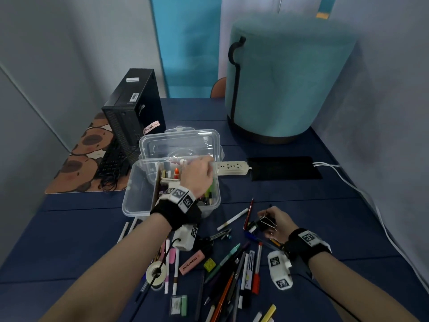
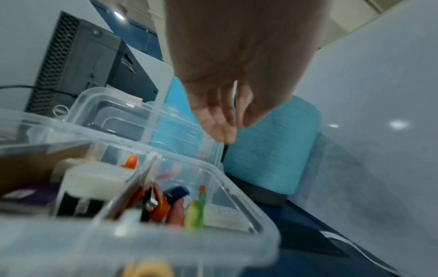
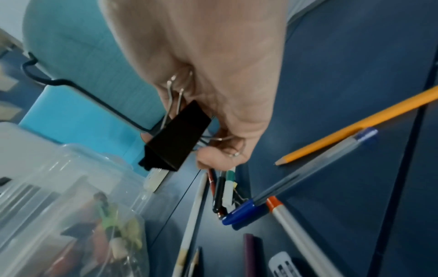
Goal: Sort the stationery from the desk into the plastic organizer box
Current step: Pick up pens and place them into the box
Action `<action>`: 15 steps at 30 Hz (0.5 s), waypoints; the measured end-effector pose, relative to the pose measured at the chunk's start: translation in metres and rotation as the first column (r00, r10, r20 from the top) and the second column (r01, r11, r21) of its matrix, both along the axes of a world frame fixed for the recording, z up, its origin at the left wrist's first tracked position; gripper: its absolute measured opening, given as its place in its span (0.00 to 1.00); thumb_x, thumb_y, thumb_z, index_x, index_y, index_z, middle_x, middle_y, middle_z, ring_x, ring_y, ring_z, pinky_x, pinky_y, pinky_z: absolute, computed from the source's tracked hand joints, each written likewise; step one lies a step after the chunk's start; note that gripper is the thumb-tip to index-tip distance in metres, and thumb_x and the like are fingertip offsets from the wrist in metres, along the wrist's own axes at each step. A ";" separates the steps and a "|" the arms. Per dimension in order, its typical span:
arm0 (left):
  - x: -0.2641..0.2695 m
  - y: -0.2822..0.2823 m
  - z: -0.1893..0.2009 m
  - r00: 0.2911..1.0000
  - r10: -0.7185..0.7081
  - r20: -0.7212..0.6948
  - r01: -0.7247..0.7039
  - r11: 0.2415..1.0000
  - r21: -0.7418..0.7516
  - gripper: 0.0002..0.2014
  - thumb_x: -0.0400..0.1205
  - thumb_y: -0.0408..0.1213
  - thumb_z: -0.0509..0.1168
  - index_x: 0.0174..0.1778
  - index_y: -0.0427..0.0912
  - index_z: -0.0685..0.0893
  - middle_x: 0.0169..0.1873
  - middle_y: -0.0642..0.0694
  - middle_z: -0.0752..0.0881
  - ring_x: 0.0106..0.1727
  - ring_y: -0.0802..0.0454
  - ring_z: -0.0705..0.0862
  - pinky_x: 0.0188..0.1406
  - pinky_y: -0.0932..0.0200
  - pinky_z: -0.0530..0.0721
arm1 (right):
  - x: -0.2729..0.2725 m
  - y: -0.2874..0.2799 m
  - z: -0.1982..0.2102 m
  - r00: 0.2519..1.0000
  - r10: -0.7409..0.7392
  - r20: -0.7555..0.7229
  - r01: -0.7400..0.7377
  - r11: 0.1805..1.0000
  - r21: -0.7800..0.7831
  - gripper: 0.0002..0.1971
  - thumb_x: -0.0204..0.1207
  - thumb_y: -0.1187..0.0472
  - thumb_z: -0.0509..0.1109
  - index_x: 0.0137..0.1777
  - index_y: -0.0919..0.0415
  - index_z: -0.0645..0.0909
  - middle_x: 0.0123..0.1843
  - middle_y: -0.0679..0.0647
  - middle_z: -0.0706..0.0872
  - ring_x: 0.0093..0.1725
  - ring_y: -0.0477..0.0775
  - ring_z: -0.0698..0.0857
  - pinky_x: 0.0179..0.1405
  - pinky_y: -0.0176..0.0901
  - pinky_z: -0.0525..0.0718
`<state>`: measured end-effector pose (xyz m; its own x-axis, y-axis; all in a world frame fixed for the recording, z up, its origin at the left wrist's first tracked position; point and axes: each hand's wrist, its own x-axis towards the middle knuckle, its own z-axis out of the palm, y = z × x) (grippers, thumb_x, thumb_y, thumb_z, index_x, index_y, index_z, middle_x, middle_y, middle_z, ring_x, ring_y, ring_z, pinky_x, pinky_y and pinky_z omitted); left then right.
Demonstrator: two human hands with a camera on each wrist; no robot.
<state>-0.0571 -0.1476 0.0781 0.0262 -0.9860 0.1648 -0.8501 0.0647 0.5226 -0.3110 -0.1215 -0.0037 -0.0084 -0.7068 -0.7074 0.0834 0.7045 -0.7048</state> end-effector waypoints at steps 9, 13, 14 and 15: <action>-0.027 0.094 -0.072 0.903 -0.382 0.196 0.313 0.898 0.310 0.11 0.84 0.39 0.55 0.58 0.46 0.80 0.55 0.45 0.83 0.54 0.43 0.84 0.52 0.48 0.82 | 0.000 0.022 0.004 0.938 -0.157 0.310 0.145 0.988 0.062 0.14 0.82 0.54 0.60 0.39 0.63 0.75 0.33 0.59 0.80 0.27 0.59 0.82 0.15 0.37 0.74; -0.006 0.114 -0.105 0.947 -0.262 0.187 0.156 0.881 0.446 0.10 0.83 0.39 0.57 0.56 0.46 0.81 0.56 0.44 0.83 0.57 0.40 0.83 0.54 0.49 0.81 | -0.011 0.031 0.005 0.968 -0.131 0.213 0.129 0.991 0.025 0.14 0.80 0.52 0.69 0.46 0.66 0.78 0.32 0.61 0.81 0.22 0.53 0.81 0.15 0.37 0.77; -0.004 0.117 -0.109 0.954 -0.235 0.185 0.130 0.883 0.452 0.10 0.83 0.39 0.57 0.56 0.45 0.81 0.56 0.44 0.83 0.57 0.40 0.83 0.54 0.48 0.81 | -0.014 0.034 0.005 0.982 -0.099 0.158 0.098 0.995 0.018 0.14 0.82 0.54 0.67 0.43 0.66 0.77 0.32 0.63 0.80 0.20 0.53 0.80 0.14 0.36 0.77; -0.003 0.119 -0.113 0.959 -0.216 0.183 0.116 0.888 0.445 0.10 0.83 0.39 0.57 0.55 0.44 0.81 0.55 0.43 0.82 0.56 0.40 0.83 0.53 0.48 0.82 | -0.016 0.036 0.005 0.996 -0.048 0.080 0.047 0.999 0.019 0.13 0.83 0.55 0.66 0.42 0.65 0.75 0.32 0.63 0.79 0.18 0.54 0.80 0.13 0.35 0.76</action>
<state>-0.0600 -0.0287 -0.0344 -0.1315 -0.9482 -0.2891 -0.9430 0.0297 0.3315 -0.3267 -0.0854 0.0011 0.0155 -0.6944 -0.7194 0.1725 0.7106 -0.6821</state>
